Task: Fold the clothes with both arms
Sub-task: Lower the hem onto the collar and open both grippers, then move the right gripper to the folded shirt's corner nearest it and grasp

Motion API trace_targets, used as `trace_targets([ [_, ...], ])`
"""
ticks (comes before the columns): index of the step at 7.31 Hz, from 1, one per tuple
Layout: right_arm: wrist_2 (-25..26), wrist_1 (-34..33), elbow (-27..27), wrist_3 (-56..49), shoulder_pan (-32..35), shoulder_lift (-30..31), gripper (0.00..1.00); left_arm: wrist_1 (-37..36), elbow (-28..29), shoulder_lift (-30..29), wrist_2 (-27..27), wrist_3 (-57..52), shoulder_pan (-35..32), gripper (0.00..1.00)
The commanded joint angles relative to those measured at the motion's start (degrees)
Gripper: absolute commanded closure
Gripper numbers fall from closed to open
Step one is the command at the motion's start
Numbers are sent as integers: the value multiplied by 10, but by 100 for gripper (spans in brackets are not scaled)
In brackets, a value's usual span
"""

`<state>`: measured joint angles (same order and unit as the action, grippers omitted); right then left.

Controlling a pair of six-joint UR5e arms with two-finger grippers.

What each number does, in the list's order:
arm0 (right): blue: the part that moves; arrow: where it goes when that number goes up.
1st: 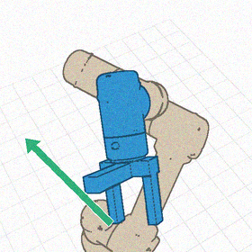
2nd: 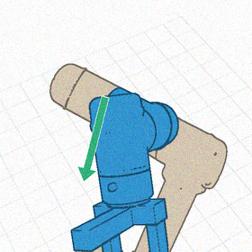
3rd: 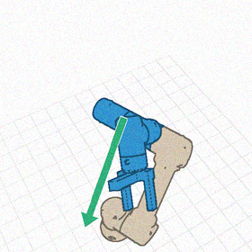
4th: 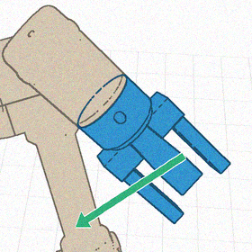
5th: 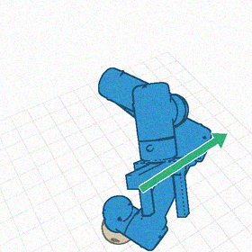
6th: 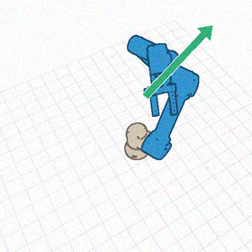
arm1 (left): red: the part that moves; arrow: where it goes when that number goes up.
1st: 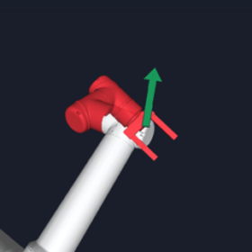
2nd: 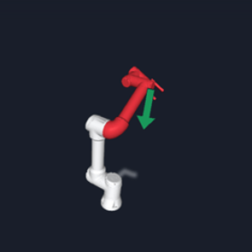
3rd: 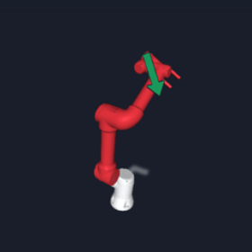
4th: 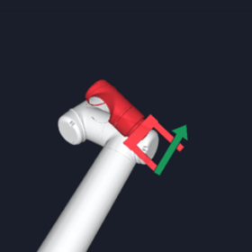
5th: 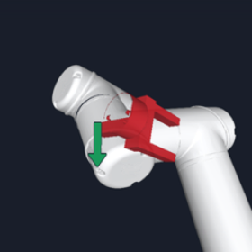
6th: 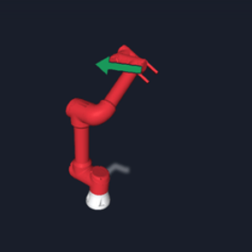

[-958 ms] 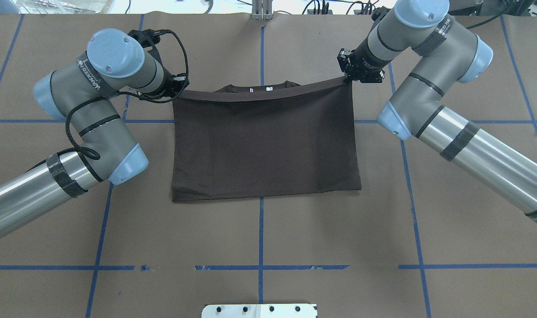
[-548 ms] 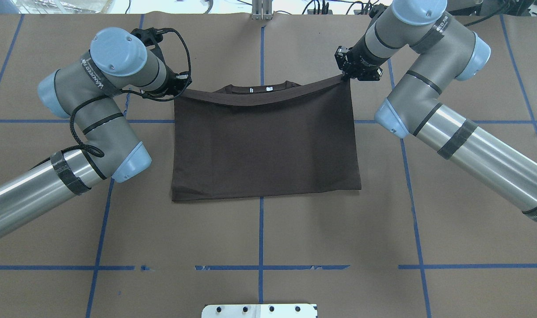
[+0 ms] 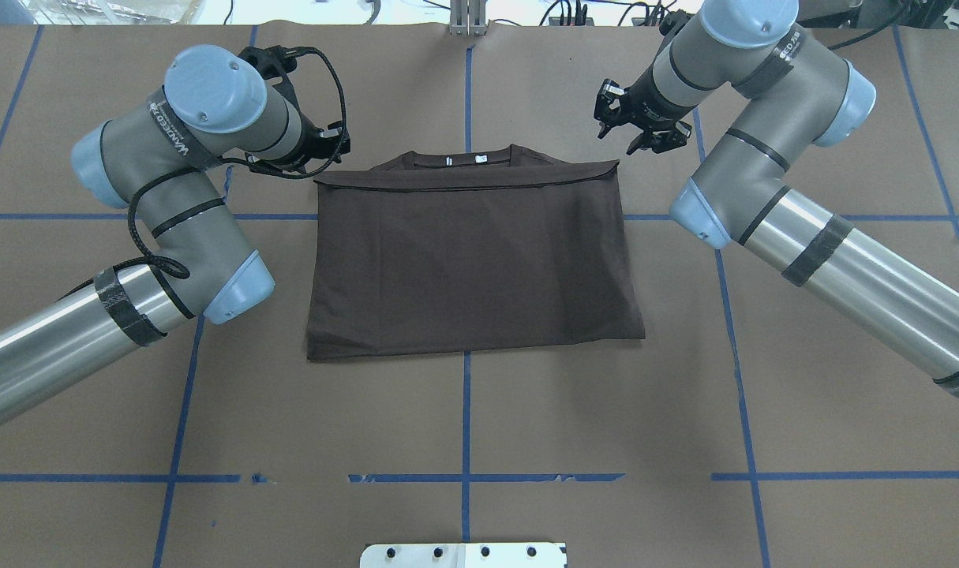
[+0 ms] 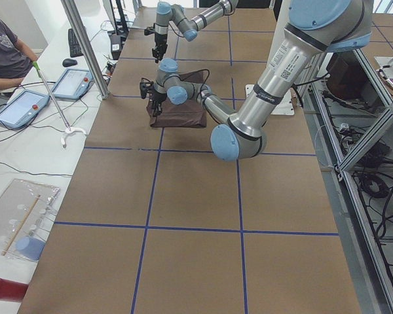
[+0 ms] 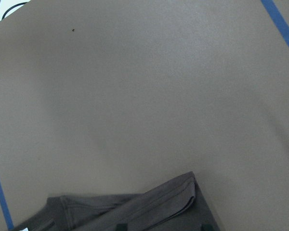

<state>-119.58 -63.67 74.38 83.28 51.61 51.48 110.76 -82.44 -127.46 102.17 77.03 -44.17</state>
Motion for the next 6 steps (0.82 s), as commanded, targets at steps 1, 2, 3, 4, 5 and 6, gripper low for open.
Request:
trace_targets([
  [1,-1,11,27,8,-15,19,0,4,-3,-2,3,-8,0,0],
  [2,8,8,88,10,-42,69,0,4,-6,-3,3,-6,0,0],
  [3,35,6,149,17,-75,124,0,4,-9,-3,3,-5,0,0],
  [4,50,6,209,25,-104,184,0,1,-18,-5,3,-2,0,0],
  [5,65,6,238,34,-127,221,0,2,-23,-4,3,-2,0,0],
  [6,98,7,248,50,-163,240,0,2,-22,-4,3,-1,1,0],
])
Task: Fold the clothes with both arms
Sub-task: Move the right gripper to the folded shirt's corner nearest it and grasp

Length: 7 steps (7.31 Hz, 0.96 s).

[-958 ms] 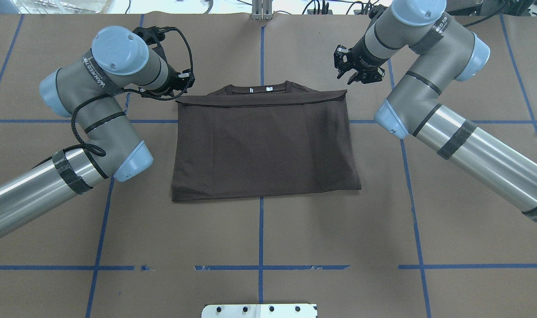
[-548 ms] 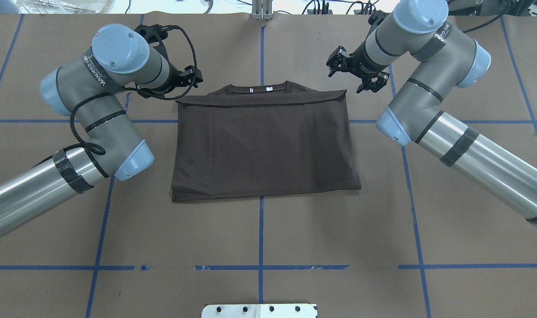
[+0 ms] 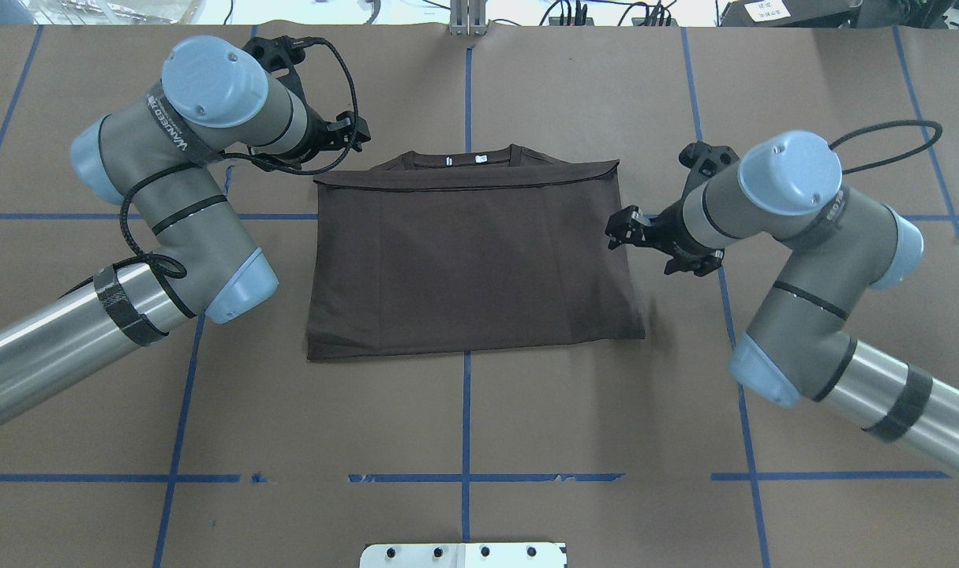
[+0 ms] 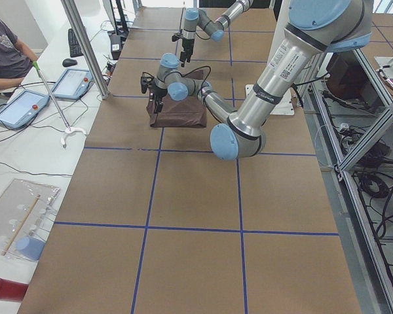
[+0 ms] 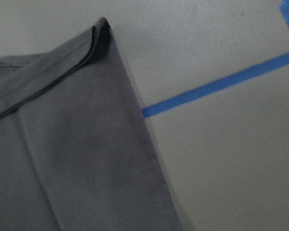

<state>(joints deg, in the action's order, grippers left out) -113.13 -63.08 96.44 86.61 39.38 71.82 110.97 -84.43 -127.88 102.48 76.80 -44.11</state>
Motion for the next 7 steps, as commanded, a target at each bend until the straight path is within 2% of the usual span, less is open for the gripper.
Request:
trace_targets([
  [1,44,1,28,17,-56,32,0,0,-3,1,0,1,1,0],
  [2,44,0,25,17,-60,31,5,0,-3,1,0,1,1,0],
  [4,39,1,27,16,-60,32,100,-1,-4,1,0,1,1,0],
  [7,26,1,47,15,-65,38,100,0,-3,3,0,1,1,0],
])
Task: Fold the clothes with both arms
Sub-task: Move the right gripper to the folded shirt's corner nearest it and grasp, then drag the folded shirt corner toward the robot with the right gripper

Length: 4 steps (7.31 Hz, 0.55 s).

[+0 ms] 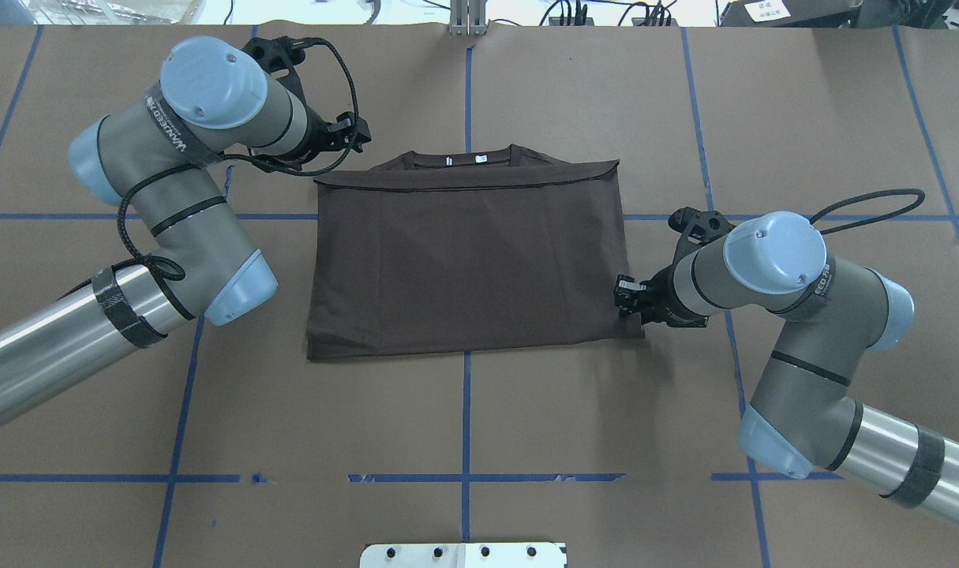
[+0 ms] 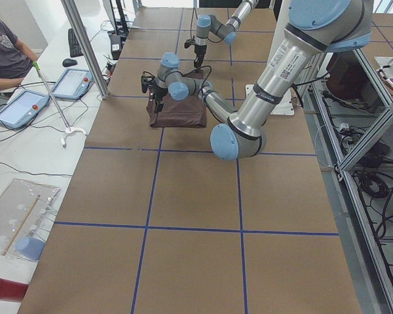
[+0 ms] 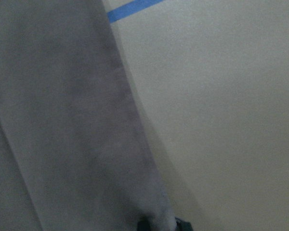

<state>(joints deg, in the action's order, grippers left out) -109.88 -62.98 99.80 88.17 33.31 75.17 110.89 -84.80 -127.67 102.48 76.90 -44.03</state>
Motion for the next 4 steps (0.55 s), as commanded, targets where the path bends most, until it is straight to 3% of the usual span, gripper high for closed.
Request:
trace_targets([
  [1,-6,0,23,1,-22,11,100,1,1,1,-1,-1,0,0],
  [3,-5,-1,62,10,-73,42,100,2,1,4,-1,-4,-1,0],
  [4,-5,-1,118,37,-120,76,100,2,1,5,-1,-6,-1,0],
])
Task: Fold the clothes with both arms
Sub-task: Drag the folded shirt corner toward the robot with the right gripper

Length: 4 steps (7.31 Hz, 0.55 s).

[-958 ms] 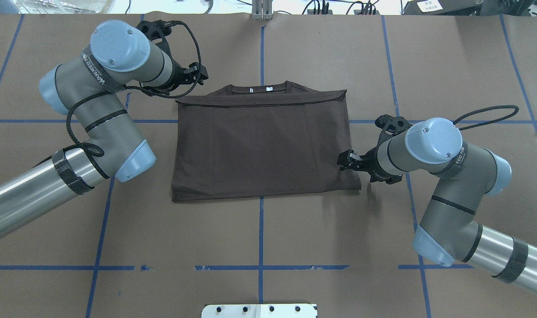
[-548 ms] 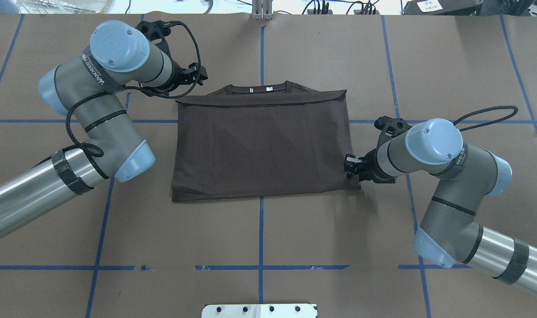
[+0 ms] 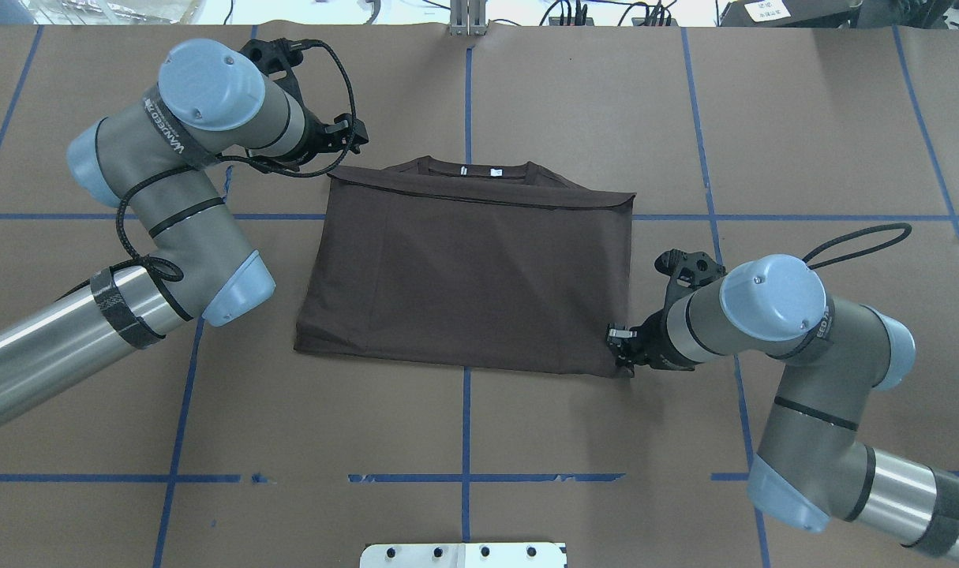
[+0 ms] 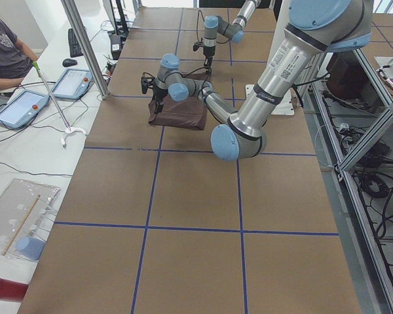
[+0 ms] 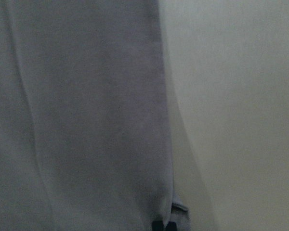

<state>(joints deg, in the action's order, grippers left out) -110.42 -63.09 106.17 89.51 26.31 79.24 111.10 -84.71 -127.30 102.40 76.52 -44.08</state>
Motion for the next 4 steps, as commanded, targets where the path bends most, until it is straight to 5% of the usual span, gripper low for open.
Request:
trace_targets([
  [1,0,-1,109,36,-97,74,100,0,0,1,0,-2,0,0],
  [3,9,0,157,71,-179,114,100,2,1,3,0,-2,0,0],
  [4,8,0,161,85,-193,115,77,11,0,4,0,-1,0,0],
])
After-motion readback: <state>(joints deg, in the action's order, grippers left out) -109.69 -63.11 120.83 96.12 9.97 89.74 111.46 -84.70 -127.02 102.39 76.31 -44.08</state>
